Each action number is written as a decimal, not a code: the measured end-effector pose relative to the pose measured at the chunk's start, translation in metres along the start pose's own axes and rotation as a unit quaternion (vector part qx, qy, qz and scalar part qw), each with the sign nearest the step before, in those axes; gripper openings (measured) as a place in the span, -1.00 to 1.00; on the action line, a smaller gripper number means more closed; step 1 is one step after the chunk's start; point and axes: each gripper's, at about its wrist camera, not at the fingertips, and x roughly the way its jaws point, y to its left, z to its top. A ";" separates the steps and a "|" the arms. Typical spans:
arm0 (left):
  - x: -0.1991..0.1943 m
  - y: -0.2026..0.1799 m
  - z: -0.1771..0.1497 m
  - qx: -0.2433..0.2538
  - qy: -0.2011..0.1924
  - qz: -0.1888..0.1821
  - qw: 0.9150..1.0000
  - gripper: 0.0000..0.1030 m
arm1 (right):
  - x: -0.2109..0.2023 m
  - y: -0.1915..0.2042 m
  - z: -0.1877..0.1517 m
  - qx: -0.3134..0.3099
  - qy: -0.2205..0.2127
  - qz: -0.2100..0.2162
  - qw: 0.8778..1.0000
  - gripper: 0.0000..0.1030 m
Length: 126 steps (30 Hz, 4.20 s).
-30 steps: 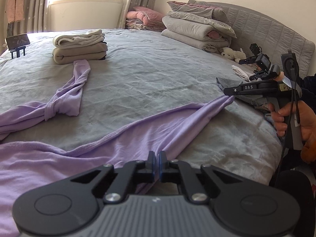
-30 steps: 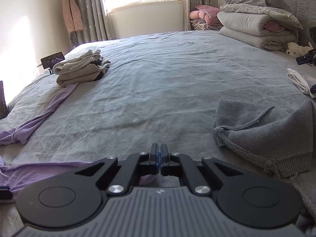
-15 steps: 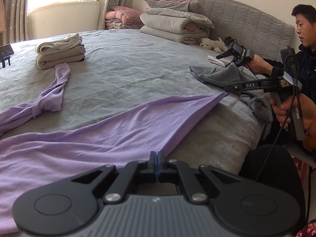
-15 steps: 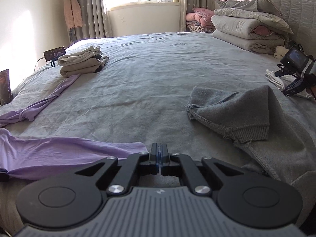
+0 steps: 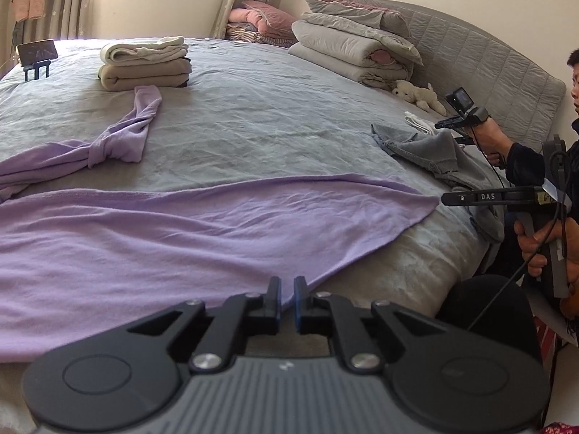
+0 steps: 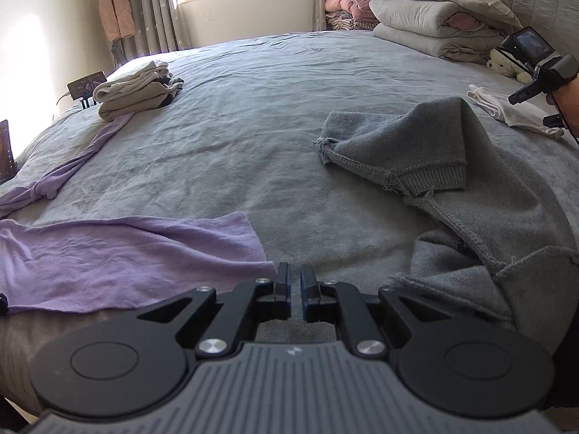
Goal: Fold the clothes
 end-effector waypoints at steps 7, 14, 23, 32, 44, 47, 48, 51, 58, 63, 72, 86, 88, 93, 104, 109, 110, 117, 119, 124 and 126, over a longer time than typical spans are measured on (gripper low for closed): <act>-0.036 0.040 -0.007 -0.095 -0.029 0.091 0.991 -0.37 | -0.007 0.032 0.006 -0.035 -0.009 0.056 0.998 -0.70; -0.082 0.083 -0.017 -0.189 -0.075 0.181 0.962 -0.27 | -0.010 0.098 0.001 -0.105 -0.004 0.141 0.984 -0.31; -0.132 0.132 -0.045 -0.267 -0.112 0.270 0.918 -0.25 | -0.015 0.192 -0.008 -0.194 -0.010 0.252 0.948 -0.31; -0.175 0.168 -0.070 -0.333 -0.165 0.311 0.875 -0.25 | -0.023 0.261 -0.024 -0.276 -0.004 0.325 0.905 -0.31; -0.184 0.195 -0.085 -0.393 -0.221 0.331 0.829 -0.99 | -0.027 0.282 -0.041 -0.354 0.001 0.320 0.878 -0.31; -0.193 0.188 -0.085 -0.386 -0.239 0.348 0.820 -0.99 | -0.025 0.274 -0.042 -0.370 0.006 0.305 0.878 -0.31; -0.197 0.186 -0.084 -0.383 -0.244 0.351 0.819 -0.99 | -0.024 0.271 -0.042 -0.373 0.008 0.299 0.879 -0.31; -0.208 0.181 -0.081 -0.382 -0.261 0.353 0.814 -0.99 | -0.020 0.265 -0.045 -0.384 0.011 0.282 0.879 -0.31; -0.229 0.172 -0.078 -0.385 -0.278 0.354 0.806 -1.00 | -0.023 0.260 -0.051 -0.409 0.003 0.268 0.872 -0.31; -0.220 0.184 -0.085 -0.399 -0.232 0.349 0.815 -0.98 | -0.022 0.262 -0.055 -0.430 -0.008 0.263 0.864 -0.32; -0.219 0.199 -0.097 -0.433 -0.241 0.334 0.801 -0.28 | -0.014 0.272 -0.062 -0.462 -0.032 0.256 0.848 -0.58; -0.213 0.224 -0.088 -0.420 -0.275 0.392 0.771 -0.87 | -0.019 0.274 -0.056 -0.478 -0.037 0.272 0.834 -1.00; -0.215 0.222 -0.090 -0.414 -0.276 0.408 0.765 -0.87 | -0.021 0.272 -0.053 -0.477 -0.036 0.278 0.833 -1.00; -0.208 0.229 -0.094 -0.405 -0.249 0.426 0.770 -0.75 | -0.021 0.272 -0.056 -0.480 -0.023 0.285 0.829 -1.00; -0.220 0.195 -0.076 -0.355 -0.263 0.443 0.780 -0.03 | -0.021 0.263 -0.045 -0.423 0.013 0.313 0.850 -0.73; -0.212 0.175 -0.059 -0.305 -0.257 0.414 0.818 0.15 | -0.022 0.250 -0.033 -0.379 0.008 0.314 0.871 -0.50; -0.207 0.171 -0.055 -0.293 -0.252 0.404 0.829 0.19 | -0.021 0.247 -0.030 -0.369 0.004 0.310 0.876 -0.34; -0.155 0.146 -0.029 -0.198 -0.181 0.327 0.906 0.25 | -0.001 0.226 -0.017 -0.309 0.011 0.276 0.910 -0.30; -0.138 0.137 -0.025 -0.179 -0.164 0.304 0.921 0.25 | 0.006 0.219 -0.015 -0.293 0.017 0.266 0.918 -0.30; -0.099 0.115 -0.017 -0.145 -0.129 0.245 0.950 0.25 | 0.016 0.200 -0.011 -0.259 0.037 0.243 0.934 -0.30; -0.084 0.107 -0.015 -0.136 -0.116 0.221 0.959 0.25 | 0.018 0.191 -0.010 -0.245 0.046 0.235 0.940 -0.30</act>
